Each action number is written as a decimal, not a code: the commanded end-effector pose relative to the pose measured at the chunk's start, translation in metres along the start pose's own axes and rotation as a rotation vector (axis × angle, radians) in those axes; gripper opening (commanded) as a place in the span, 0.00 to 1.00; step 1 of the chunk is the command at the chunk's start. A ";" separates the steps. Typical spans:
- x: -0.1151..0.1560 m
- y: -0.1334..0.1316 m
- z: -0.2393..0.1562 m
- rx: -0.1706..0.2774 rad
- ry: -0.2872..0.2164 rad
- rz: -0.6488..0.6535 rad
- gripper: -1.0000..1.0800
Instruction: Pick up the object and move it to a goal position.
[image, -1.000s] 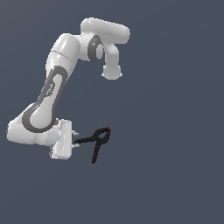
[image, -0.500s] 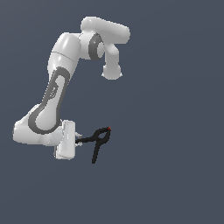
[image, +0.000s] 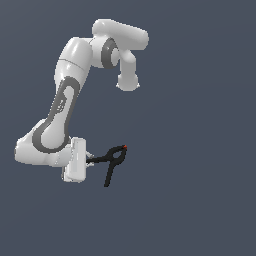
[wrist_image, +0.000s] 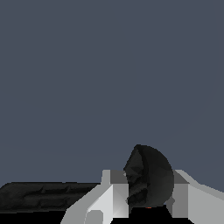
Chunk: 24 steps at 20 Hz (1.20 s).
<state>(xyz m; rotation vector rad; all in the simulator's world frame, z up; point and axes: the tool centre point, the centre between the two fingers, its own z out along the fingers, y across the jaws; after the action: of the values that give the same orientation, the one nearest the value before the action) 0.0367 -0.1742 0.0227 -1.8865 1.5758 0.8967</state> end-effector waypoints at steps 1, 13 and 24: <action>0.000 0.000 0.000 0.000 0.000 0.000 0.00; -0.023 -0.010 -0.037 0.083 0.026 0.018 0.00; -0.084 -0.023 -0.130 0.293 0.091 0.064 0.00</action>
<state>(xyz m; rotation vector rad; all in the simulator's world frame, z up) 0.0678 -0.2090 0.1513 -1.7208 1.7123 0.6141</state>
